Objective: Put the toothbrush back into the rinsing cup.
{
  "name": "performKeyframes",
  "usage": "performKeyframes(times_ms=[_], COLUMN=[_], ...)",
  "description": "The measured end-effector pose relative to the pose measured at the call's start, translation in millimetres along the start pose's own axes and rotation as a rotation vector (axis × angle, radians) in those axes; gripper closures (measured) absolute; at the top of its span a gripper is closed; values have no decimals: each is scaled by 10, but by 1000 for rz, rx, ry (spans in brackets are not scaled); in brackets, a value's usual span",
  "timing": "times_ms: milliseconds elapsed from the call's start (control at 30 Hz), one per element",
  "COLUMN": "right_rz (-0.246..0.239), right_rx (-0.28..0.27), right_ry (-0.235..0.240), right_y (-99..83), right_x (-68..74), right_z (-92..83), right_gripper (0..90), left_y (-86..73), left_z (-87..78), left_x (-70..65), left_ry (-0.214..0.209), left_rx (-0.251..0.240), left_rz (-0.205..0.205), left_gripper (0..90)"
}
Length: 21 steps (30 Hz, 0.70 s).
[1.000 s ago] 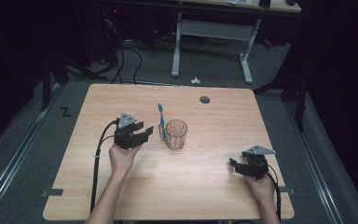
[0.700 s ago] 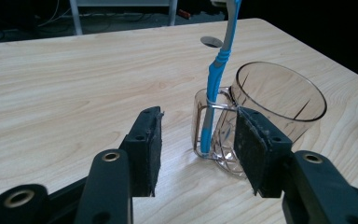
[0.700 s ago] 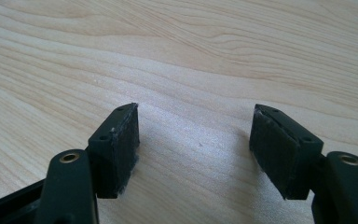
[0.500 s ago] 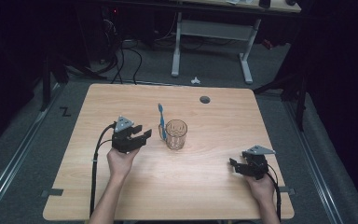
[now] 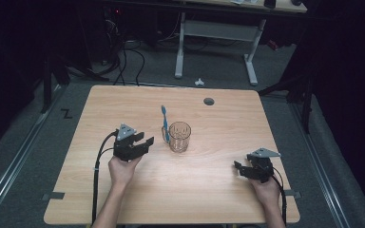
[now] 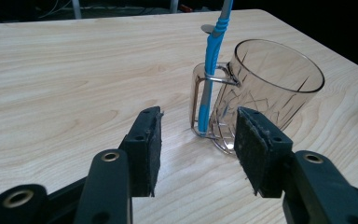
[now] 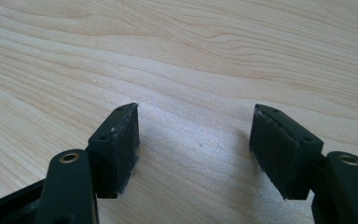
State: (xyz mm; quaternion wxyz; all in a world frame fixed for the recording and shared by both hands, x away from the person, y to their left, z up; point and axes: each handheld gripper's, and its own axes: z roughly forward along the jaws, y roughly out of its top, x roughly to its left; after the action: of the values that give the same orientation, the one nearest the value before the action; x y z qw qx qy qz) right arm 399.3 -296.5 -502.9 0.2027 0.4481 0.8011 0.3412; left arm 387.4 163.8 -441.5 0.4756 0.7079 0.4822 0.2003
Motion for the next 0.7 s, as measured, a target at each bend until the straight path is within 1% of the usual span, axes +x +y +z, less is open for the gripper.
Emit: performKeyframes(times_ms=[100, 233, 433, 533, 700], right_rz=[0, 0, 0, 0, 1], right_rx=[0, 0, 0, 0, 0], right_ry=[0, 0, 0, -1, -1], right_y=[0, 0, 0, 0, 0], right_x=[0, 0, 0, -1, 0], right_z=[0, 0, 0, 0, 0], right_gripper=[335, 335, 335, 335, 335], left_y=[-27, -69, -134, -178, -228], left_z=[-20, -47, -84, -96, -106], left_x=[4, 19, 34, 48, 73], left_ry=[6, 12, 10, 10, -1], left_rx=[3, 6, 10, 15, 12], left_rz=[3, -4, -14, -24, -57], left_gripper=[512, 510, 509, 509, 508])
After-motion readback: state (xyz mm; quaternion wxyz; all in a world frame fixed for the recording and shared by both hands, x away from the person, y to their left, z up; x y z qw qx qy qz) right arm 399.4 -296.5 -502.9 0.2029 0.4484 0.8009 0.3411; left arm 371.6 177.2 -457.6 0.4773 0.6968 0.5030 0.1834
